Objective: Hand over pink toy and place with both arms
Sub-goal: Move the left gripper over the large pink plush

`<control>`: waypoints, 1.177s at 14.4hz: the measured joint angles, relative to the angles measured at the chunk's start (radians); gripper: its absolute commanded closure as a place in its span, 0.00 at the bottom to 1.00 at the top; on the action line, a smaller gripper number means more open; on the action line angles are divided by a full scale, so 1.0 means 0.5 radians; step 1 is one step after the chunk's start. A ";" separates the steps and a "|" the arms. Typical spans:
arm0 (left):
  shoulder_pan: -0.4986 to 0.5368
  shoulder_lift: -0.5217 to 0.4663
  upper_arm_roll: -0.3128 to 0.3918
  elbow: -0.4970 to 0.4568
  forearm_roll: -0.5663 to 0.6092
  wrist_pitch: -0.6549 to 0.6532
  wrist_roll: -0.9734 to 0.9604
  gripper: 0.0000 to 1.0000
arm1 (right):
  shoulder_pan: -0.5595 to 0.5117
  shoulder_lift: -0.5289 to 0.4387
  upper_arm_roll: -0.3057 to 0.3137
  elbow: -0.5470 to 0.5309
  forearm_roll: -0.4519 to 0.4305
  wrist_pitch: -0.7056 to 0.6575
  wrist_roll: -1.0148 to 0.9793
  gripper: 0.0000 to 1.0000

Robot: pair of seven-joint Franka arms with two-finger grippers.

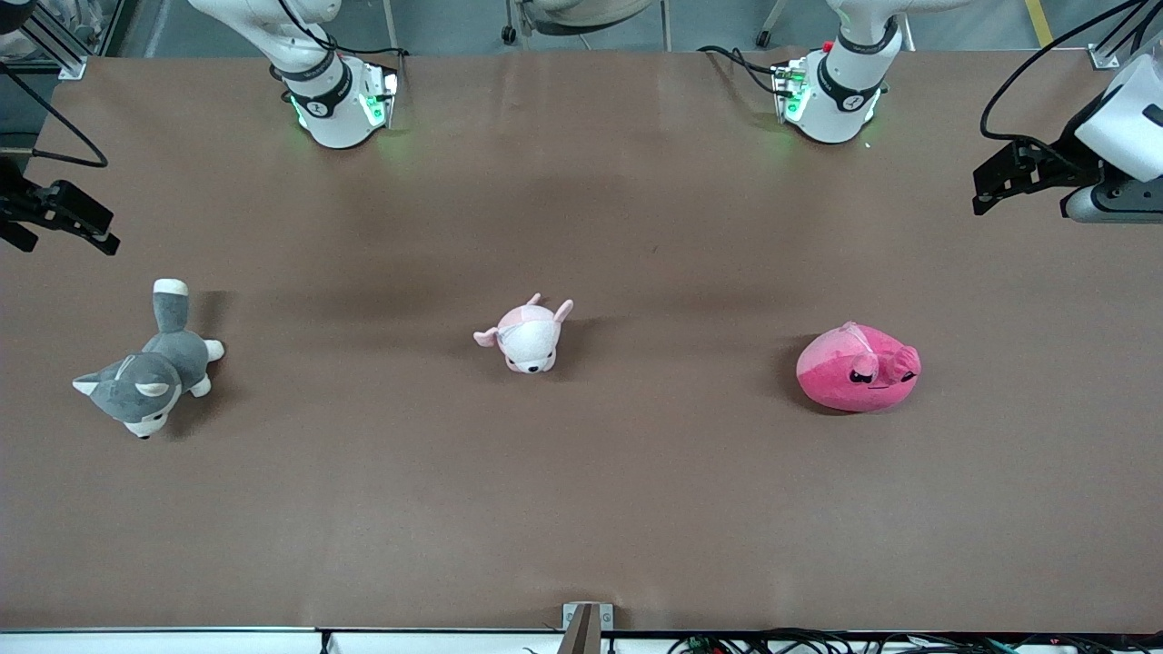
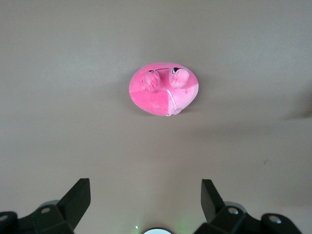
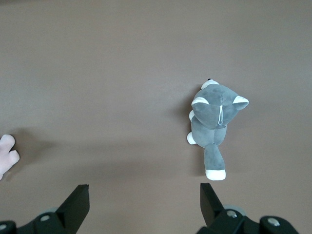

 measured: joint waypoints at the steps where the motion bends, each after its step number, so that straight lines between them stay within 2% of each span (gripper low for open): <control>1: 0.000 0.000 0.000 0.000 0.000 -0.009 0.000 0.00 | 0.000 0.000 0.000 0.000 0.000 0.000 0.000 0.00; 6: 0.023 0.042 0.021 0.006 0.000 -0.028 0.002 0.00 | 0.000 0.000 0.000 0.000 0.000 0.000 0.000 0.00; 10: 0.021 0.167 0.029 0.011 0.000 0.052 -0.002 0.00 | 0.000 0.000 0.000 0.000 0.000 -0.001 0.000 0.00; 13: 0.021 0.292 0.027 -0.084 0.000 0.296 -0.038 0.00 | 0.000 0.000 0.000 0.001 0.000 0.001 0.000 0.00; 17: 0.012 0.368 0.008 -0.413 0.000 0.803 -0.142 0.00 | 0.000 0.000 -0.001 0.017 0.000 0.003 0.000 0.00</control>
